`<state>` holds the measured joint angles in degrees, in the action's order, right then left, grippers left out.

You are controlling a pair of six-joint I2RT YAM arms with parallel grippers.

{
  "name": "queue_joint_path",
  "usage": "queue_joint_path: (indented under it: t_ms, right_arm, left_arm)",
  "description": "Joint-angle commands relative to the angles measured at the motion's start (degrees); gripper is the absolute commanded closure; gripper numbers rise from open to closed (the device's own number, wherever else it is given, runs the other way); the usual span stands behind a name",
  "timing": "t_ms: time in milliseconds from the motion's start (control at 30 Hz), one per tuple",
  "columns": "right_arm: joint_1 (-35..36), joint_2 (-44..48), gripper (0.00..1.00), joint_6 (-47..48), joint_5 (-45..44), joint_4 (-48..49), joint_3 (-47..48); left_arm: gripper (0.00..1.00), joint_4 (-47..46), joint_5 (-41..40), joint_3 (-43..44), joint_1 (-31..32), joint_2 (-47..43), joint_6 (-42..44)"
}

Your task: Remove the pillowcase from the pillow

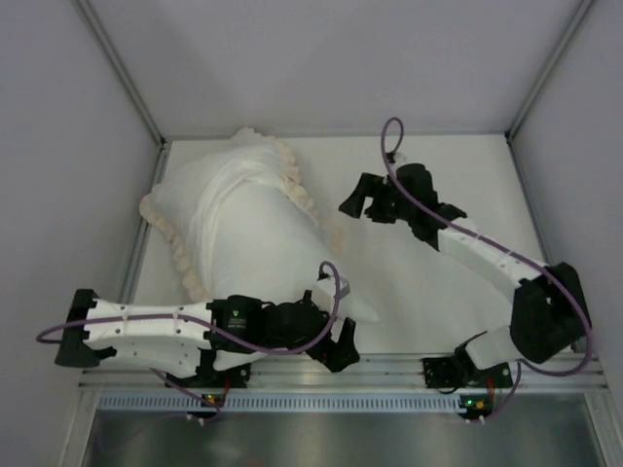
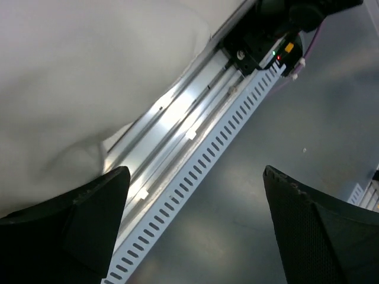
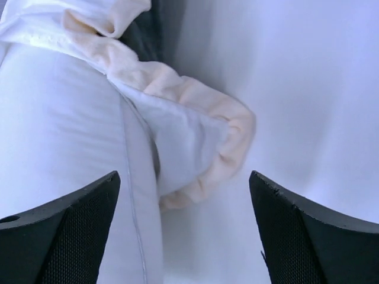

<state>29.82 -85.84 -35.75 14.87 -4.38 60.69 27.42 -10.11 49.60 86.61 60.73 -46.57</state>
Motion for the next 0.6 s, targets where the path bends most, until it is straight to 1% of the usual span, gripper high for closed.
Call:
queue_joint_path:
  t_ms: [0, 33, 67, 100, 133, 167, 233, 267, 300, 333, 367, 400, 433, 467, 500, 533, 567]
  right_arm:
    - [-2.6, 13.8, 0.14, 5.2, -9.3, -4.7, -7.1]
    - [-2.6, 16.3, 0.13, 5.8, -9.9, -7.8, -8.6]
    - [-2.6, 18.7, 0.13, 6.1, -11.2, -9.4, -11.5]
    - [-2.6, 24.0, 0.12, 6.0, -12.3, -10.7, -13.0]
    - [-2.7, 27.1, 0.12, 6.0, -13.3, -11.8, -14.6]
    - [-2.7, 33.0, 0.11, 6.1, -13.4, -14.1, -16.9]
    - [-2.6, 38.6, 0.11, 5.2, -12.2, -17.9, -18.6]
    - [-2.6, 43.4, 0.11, 3.7, -10.3, -18.9, -20.0]
    - [-2.6, 45.5, 0.11, 2.7, -5.1, -19.8, -20.5]
    - [-2.5, 47.5, 0.12, 1.6, -2.2, -20.6, -21.3]
    - [-2.1, 51.9, 0.12, -1.1, 0.8, -20.8, -23.3]
    - [-1.9, 54.1, 0.13, -2.6, 5.9, -20.9, -24.4]
    - [-1.5, 56.5, 0.14, -4.0, 7.9, -21.0, -25.4]
    - [-0.7, 60.9, 0.16, -6.2, 9.7, -21.4, -27.0]
    - [-0.4, 62.7, 0.18, -6.9, 13.3, -22.5, -27.5]
    - [-0.1, 64.3, 0.19, -7.1, 15.5, -23.4, -27.6]
    - [0.4, 66.4, 0.2, -7.0, 18.4, -24.1, -27.5]
  left_arm:
    - [0.01, 4.1, -8.6, 5.8, -0.2, -4.2, 2.4]
    - [0.01, 6.0, -10.9, 8.2, -0.2, -6.0, 2.4]
    - [0.01, 8.1, -15.9, 9.5, -0.3, -7.1, 2.5]
    - [0.01, 11.4, -18.1, 10.7, -0.3, -8.2, 2.5]
    - [0.01, 13.1, -20.5, 11.8, -0.3, -10.2, 2.4]
    - [0.01, 16.2, -24.7, 14.0, -0.3, -11.2, 1.9]
    - [0.01, 18.1, -27.1, 15.7, -0.3, -13.4, 1.6]
    - [0.01, 18.4, -28.0, 16.7, -0.3, -14.1, 2.2]
    - [0.01, 19.3, -28.9, 17.0, -0.3, -15.0, 2.4]
    - [0.01, 20.0, -30.0, 17.5, -0.3, -15.4, 2.2]
    - [0.01, 21.0, -31.3, 17.8, -0.3, -15.6, 1.4]
    - [0.01, 22.0, -34.2, 18.1, -0.4, -16.3, -0.6]
    - [0.02, 24.2, -35.8, 18.0, -0.3, -16.5, -1.9]
    - [0.03, 25.4, -36.8, 17.7, -0.3, -16.9, -3.3]
    - [0.04, 26.4, -38.4, 16.8, -0.3, -17.8, -5.7]
    - [0.09, 26.9, -38.8, 16.0, -0.3, -18.6, -6.6]
    - [0.1, 26.9, -38.9, 14.9, -0.3, -19.8, -7.4]
